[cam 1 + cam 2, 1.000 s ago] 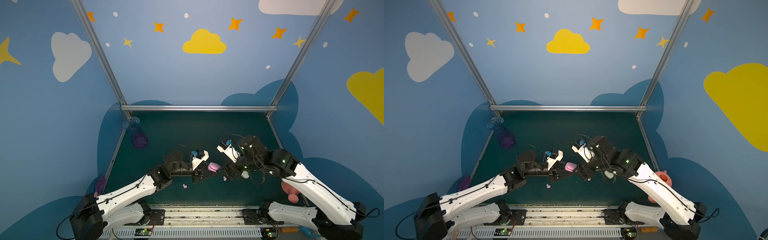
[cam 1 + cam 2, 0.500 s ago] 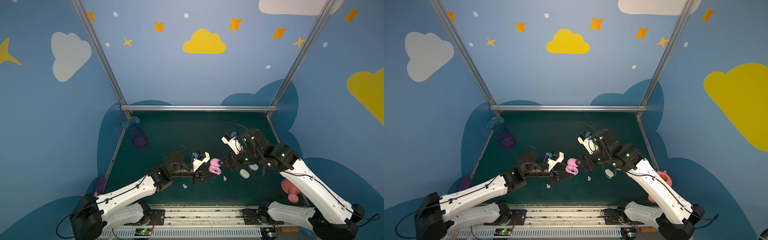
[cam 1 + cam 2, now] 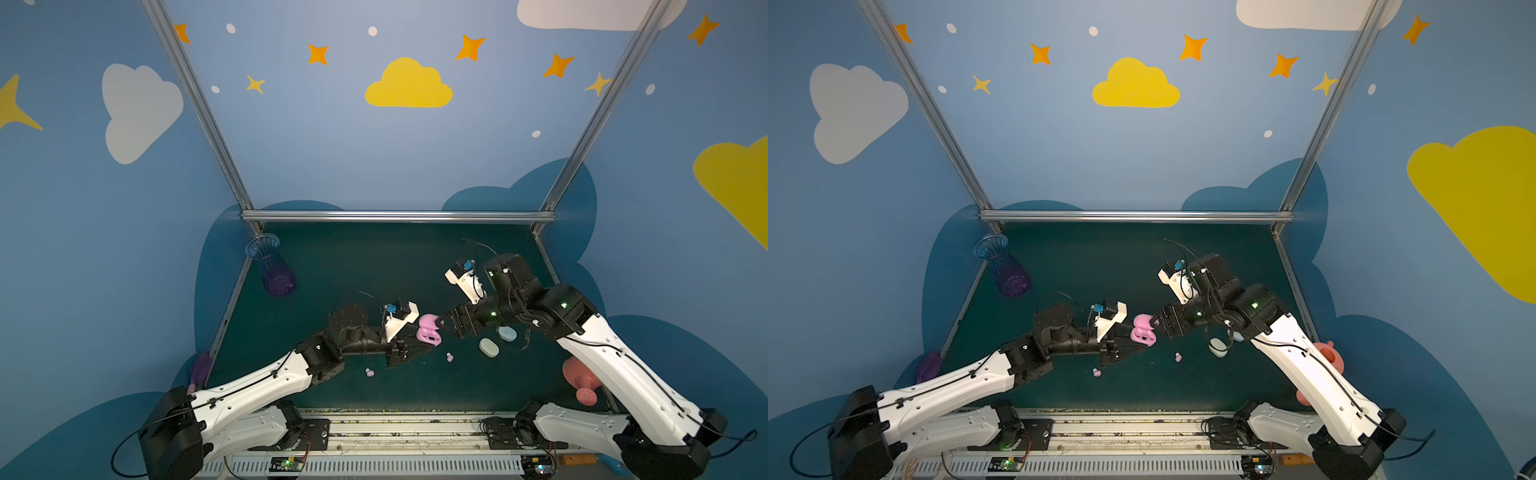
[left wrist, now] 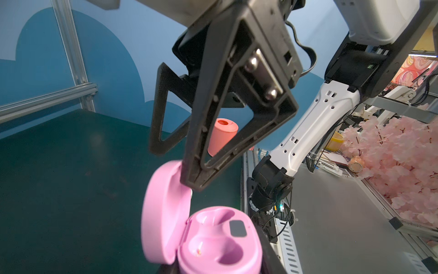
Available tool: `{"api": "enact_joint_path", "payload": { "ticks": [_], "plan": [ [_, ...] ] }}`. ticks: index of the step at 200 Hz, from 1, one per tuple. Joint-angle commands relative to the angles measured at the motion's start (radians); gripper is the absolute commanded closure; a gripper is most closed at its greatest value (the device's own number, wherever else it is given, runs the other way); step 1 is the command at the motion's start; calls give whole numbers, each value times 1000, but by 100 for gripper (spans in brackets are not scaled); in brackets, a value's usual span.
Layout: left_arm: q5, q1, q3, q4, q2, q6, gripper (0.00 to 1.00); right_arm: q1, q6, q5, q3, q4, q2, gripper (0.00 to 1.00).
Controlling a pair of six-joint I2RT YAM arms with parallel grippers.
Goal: Insert wireless bluetooth earbuds into charging case
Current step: Open the charging case, then rotate the wireless bluetooth earbud at the bottom-center of the table.
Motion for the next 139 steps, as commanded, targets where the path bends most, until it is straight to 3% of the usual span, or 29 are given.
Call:
{"api": "enact_joint_path", "payload": {
  "ticks": [1,67,82,139],
  "plan": [
    [-32,26,-16,16,-25,-13,87,-5,29,-50,13,2,-27,20],
    [-72,81,-73,21,-80,-23,87,-5,138,-37,-38,-48,-98,7],
    [-76,87,-81,20,-95,-23,87,-4,170,-16,-95,-41,-122,2],
    [-102,90,-124,33,-136,-13,87,-6,345,48,-408,136,-130,2]
  ]
}}
